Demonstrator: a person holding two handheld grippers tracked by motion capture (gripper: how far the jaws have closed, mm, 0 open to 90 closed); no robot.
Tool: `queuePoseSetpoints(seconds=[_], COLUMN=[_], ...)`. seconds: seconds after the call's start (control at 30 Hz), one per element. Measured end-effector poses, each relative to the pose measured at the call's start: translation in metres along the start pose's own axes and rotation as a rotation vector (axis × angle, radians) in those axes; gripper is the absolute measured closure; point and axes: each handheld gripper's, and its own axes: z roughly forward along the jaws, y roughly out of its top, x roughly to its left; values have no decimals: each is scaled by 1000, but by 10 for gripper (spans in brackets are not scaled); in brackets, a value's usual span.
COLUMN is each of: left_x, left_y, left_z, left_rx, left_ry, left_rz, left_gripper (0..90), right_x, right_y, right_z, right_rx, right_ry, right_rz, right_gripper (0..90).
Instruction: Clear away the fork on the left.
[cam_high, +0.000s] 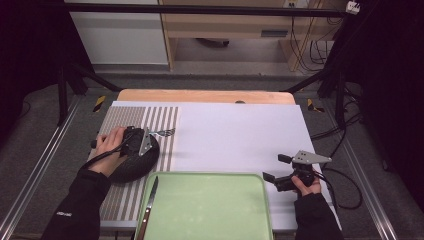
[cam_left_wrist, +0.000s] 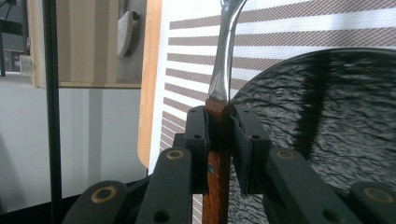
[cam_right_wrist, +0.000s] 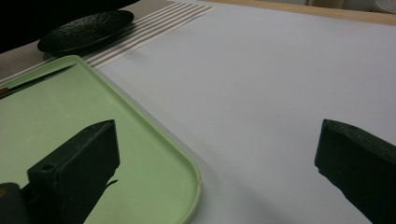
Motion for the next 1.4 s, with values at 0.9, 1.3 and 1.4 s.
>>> queuePoseSetpoints(seconds=[0.9,1.3,1.4], left_x=[-32,-46,-48], left_y=[18,27,29], left_z=[-52,-67,-70], left_rx=[24,13,7], left_ry=[-31,-76,-87], left_rz=[-269,-428,-464], left_gripper=[766,765,765], right_x=[0,1,0], right_y=[0,0,0], right_z=[-1,-1,-1], right_rx=[-3,-2,-3], right_ry=[4,6,5], right_rz=[2,2,1], right_gripper=[3,3,2])
